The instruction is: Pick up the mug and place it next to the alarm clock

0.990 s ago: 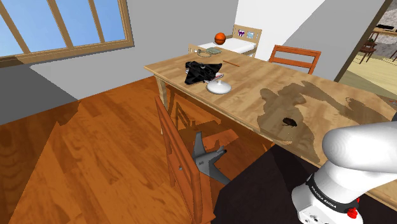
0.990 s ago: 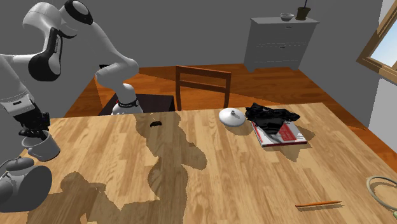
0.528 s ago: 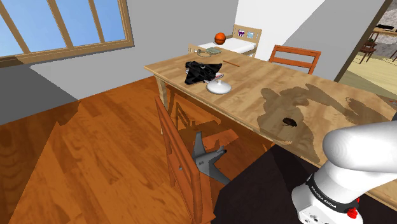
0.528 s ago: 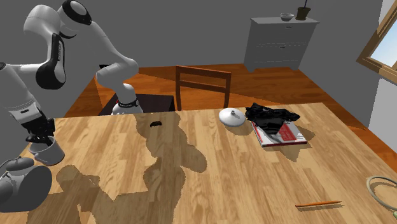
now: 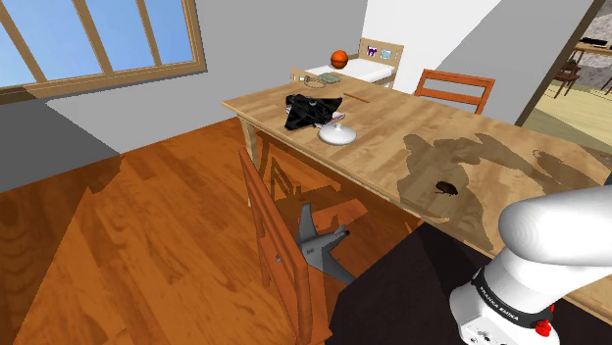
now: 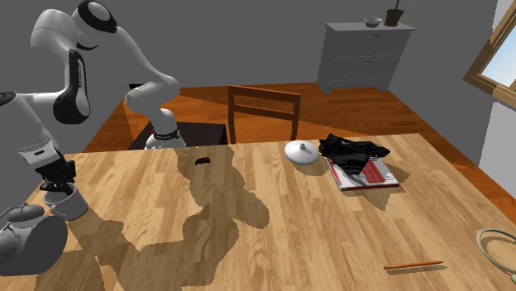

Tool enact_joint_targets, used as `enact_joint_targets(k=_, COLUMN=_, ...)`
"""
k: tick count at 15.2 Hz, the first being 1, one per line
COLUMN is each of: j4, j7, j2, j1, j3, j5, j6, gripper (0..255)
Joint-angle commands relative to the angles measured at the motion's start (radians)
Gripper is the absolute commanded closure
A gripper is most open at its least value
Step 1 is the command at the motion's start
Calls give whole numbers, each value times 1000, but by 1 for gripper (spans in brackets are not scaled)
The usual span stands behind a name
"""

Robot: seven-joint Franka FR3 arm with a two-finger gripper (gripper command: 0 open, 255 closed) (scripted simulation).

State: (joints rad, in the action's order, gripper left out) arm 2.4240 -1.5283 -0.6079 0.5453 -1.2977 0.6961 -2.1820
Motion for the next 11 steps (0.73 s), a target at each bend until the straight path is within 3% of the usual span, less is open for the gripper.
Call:
enact_joint_targets(k=1, j4=0, j7=0, j2=1, j1=-2, j3=-2, j5=0, j6=-2, gripper=255)
enact_joint_targets(k=4, j4=0, j7=0, j2=1, j1=-2, j3=-2, j5=0, j6=-2, gripper=255)
enact_joint_targets(k=5, j4=0, j7=0, j2=1, j1=-2, j3=-2, j5=0, j6=-2, gripper=0)
enact_joint_targets(k=10, j4=0, j7=0, j2=1, j1=-2, j3=-2, j5=0, j6=-2, gripper=0)
enact_joint_targets(k=11, j4=-12, j7=-3, j2=-15, j1=23, j3=38, j5=-9, j6=35, gripper=0)
